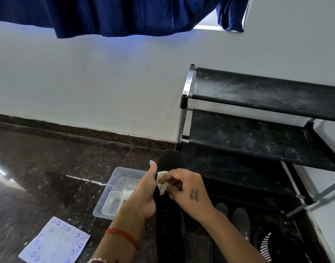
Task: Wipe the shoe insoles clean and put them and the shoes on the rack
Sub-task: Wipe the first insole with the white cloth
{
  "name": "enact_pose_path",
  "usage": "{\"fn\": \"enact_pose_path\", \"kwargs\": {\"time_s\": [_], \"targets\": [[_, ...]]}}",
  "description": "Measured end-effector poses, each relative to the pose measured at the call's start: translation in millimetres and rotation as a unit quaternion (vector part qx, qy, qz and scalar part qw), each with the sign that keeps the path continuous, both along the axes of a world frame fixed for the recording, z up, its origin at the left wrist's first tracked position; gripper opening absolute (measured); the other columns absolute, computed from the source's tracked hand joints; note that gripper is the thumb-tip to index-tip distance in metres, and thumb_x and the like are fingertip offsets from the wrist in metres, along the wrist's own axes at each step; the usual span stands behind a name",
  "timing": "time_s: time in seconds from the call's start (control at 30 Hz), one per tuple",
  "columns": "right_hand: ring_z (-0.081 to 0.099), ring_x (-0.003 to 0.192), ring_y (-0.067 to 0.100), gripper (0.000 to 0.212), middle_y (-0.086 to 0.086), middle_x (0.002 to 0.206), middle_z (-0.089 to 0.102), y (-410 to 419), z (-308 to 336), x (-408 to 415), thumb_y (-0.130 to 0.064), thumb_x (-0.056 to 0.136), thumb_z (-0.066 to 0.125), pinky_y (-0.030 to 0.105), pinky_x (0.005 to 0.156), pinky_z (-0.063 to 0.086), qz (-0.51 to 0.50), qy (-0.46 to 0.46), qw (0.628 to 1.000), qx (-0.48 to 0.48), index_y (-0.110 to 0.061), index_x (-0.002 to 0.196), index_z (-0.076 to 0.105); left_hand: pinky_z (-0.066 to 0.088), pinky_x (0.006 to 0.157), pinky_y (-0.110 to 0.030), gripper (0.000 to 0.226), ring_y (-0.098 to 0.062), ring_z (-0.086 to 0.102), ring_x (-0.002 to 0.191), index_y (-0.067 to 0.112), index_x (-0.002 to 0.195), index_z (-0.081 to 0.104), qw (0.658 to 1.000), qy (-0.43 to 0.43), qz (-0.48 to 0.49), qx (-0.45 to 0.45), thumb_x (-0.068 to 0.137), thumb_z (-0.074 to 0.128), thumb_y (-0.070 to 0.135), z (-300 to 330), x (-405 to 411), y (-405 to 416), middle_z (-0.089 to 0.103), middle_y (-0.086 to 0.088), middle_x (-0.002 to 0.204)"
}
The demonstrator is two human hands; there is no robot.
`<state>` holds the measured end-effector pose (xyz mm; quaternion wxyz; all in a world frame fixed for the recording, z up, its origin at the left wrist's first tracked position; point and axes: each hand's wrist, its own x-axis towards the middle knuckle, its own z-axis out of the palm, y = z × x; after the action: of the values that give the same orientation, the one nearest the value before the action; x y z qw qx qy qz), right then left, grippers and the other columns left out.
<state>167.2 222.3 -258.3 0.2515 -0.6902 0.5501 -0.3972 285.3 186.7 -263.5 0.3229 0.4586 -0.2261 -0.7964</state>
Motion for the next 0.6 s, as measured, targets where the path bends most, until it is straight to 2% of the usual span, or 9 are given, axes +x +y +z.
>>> {"fn": "enact_pose_path", "kwargs": {"time_s": [0.07, 0.1, 0.2, 0.27, 0.33, 0.4, 0.47, 0.53, 0.6], "targets": [[0.064, 0.074, -0.001, 0.029, -0.014, 0.079, 0.068, 3, 3, 2, 0.005, 0.072, 0.061, 0.009, 0.067, 0.046, 0.047, -0.013, 0.999, 0.014, -0.018, 0.081, 0.075, 0.052, 0.065, -0.034, 0.076, -0.025, 0.067, 0.065, -0.002, 0.073, 0.066, 1.000, -0.007, -0.002, 0.009, 0.091, 0.030, 0.063, -1, 3, -1, 0.066, -0.017, 0.070], [0.065, 0.076, -0.001, 0.027, -0.014, 0.080, 0.068, 4, 5, 1, 0.004, 0.072, 0.061, 0.011, 0.069, 0.048, 0.073, -0.006, 0.997, 0.018, -0.018, 0.081, 0.075, 0.054, 0.066, -0.033, 0.077, -0.026, 0.068, 0.069, -0.003, 0.077, 0.069, 1.000, -0.010, -0.002, 0.018, 0.091, 0.032, 0.063, -1, 4, -1, 0.068, -0.018, 0.073], [0.065, 0.079, 0.002, 0.024, -0.009, 0.083, 0.071, 6, 9, -6, -0.002, 0.075, 0.058, 0.021, 0.075, 0.053, 0.122, 0.043, 0.991, 0.028, -0.020, 0.079, 0.075, 0.051, 0.088, -0.041, 0.072, -0.031, 0.065, 0.101, 0.001, 0.111, 0.066, 0.999, -0.013, 0.001, 0.033, 0.090, 0.037, 0.063, -1, 5, -1, 0.069, -0.019, 0.105], [0.065, 0.075, 0.004, 0.024, -0.006, 0.081, 0.072, 8, 13, -11, -0.019, 0.077, 0.051, 0.018, 0.073, 0.052, 0.118, 0.101, 0.987, 0.034, -0.021, 0.077, 0.075, 0.051, 0.085, -0.041, 0.069, -0.031, 0.065, 0.100, 0.005, 0.113, 0.065, 0.999, -0.025, 0.005, 0.019, 0.091, 0.035, 0.062, 1, 4, -1, 0.070, -0.018, 0.105], [0.064, 0.070, 0.003, 0.029, -0.006, 0.077, 0.071, 9, 15, -18, -0.028, 0.076, 0.047, 0.008, 0.065, 0.046, 0.051, 0.123, 0.991, 0.008, -0.020, 0.075, 0.075, 0.053, 0.079, -0.041, 0.069, -0.032, 0.067, 0.095, 0.008, 0.112, 0.065, 0.999, -0.031, 0.001, 0.010, 0.091, 0.032, 0.064, 4, 3, 0, 0.071, -0.019, 0.103], [0.062, 0.071, -0.003, 0.019, -0.009, 0.076, 0.069, 6, 17, -28, -0.010, 0.077, 0.059, 0.003, 0.060, 0.043, -0.069, 0.047, 0.997, 0.005, -0.021, 0.076, 0.075, 0.052, 0.086, -0.048, 0.070, -0.038, 0.065, 0.100, 0.009, 0.117, 0.063, 1.000, -0.019, 0.000, 0.009, 0.090, 0.031, 0.066, 5, 5, 0, 0.068, -0.022, 0.109], [0.061, 0.074, -0.007, 0.021, -0.012, 0.076, 0.069, 5, 19, -33, -0.003, 0.076, 0.068, 0.004, 0.063, 0.045, -0.146, -0.076, 0.985, 0.058, -0.024, 0.077, 0.074, 0.045, 0.096, -0.056, 0.070, -0.042, 0.063, 0.104, 0.010, 0.121, 0.060, 1.000, -0.005, 0.000, 0.011, 0.089, 0.033, 0.067, 4, 6, 0, 0.065, -0.024, 0.114], [0.062, 0.059, -0.002, 0.021, -0.006, 0.071, 0.068, 7, 19, -28, -0.001, 0.076, 0.069, 0.012, 0.054, 0.049, -0.128, -0.162, 0.969, 0.135, -0.022, 0.075, 0.073, 0.043, 0.100, -0.055, 0.072, -0.041, 0.062, 0.106, 0.009, 0.121, 0.061, 1.000, -0.005, -0.003, 0.011, 0.088, 0.033, 0.067, 2, 6, 0, 0.066, -0.024, 0.114], [0.060, 0.047, 0.002, 0.031, -0.004, 0.068, 0.066, 8, 16, -19, 0.009, 0.075, 0.062, 0.019, 0.043, 0.048, -0.119, -0.148, 0.967, 0.167, -0.020, 0.070, 0.072, 0.044, 0.100, -0.052, 0.077, -0.039, 0.062, 0.107, 0.007, 0.119, 0.063, 1.000, -0.006, -0.022, 0.007, 0.087, 0.031, 0.069, 3, 4, 0, 0.066, -0.023, 0.112]]}}
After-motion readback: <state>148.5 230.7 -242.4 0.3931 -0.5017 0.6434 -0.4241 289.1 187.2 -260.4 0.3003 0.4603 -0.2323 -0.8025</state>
